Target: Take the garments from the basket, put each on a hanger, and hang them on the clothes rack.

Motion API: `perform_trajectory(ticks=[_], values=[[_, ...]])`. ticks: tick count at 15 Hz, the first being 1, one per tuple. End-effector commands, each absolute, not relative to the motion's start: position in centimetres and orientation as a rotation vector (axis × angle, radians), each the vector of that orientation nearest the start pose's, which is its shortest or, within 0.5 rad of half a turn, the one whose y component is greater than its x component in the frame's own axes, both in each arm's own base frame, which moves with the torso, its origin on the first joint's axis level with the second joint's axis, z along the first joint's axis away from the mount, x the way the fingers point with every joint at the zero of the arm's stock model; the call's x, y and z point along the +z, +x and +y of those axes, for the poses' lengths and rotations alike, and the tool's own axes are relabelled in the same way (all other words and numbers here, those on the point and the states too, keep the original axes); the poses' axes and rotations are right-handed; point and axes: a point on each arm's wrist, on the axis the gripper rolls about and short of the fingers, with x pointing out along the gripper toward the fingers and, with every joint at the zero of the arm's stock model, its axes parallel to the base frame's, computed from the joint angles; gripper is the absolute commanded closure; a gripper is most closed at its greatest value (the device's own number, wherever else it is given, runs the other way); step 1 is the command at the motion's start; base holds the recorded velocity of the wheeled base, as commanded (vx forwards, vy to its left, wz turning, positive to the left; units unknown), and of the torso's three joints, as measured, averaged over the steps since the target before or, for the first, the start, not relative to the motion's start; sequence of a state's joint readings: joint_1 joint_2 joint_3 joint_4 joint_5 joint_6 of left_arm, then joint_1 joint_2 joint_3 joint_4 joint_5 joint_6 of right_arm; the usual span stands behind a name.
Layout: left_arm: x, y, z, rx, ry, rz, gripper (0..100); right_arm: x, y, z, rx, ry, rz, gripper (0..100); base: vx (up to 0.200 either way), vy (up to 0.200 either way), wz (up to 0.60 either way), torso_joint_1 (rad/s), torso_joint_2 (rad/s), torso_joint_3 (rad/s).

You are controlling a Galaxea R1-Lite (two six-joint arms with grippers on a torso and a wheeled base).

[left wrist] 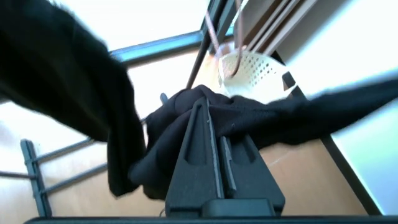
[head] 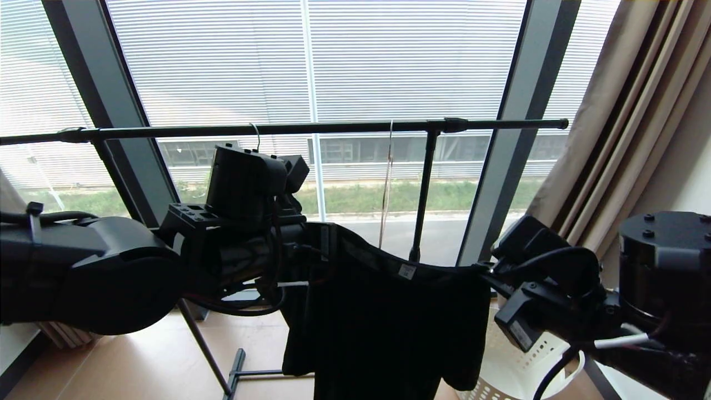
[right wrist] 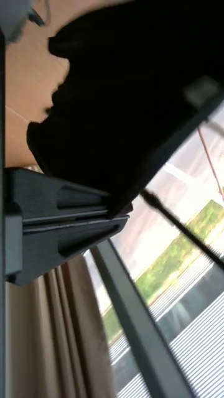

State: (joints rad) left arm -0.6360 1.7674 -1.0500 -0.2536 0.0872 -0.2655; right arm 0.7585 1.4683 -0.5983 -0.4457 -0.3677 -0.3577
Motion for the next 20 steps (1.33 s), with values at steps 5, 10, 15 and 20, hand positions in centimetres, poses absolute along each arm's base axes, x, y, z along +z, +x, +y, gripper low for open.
perform_trajectory(ticks=[5,10,15,20], values=[[19.8,28.9,-21.1,-0.478,-0.084,0.520,100,16.6,13.6,17.3,0.599,-0.624,0.256,100,0.000,0.000,0.00,0.000,0.00,0.000],[21.6,30.1,-23.2,-0.504,-0.084,0.512,100,16.3,10.6,19.6,0.749,-0.658,0.214,100,0.000,0.000,0.00,0.000,0.00,0.000],[22.3,30.1,-25.4,-0.549,-0.071,0.513,100,16.0,8.9,23.1,0.840,-0.575,0.235,100,0.000,0.000,0.00,0.000,0.00,0.000],[23.1,29.5,-27.4,-0.595,-0.038,0.520,100,15.2,9.6,26.3,0.740,-0.422,0.228,100,0.000,0.000,0.00,0.000,0.00,0.000]])
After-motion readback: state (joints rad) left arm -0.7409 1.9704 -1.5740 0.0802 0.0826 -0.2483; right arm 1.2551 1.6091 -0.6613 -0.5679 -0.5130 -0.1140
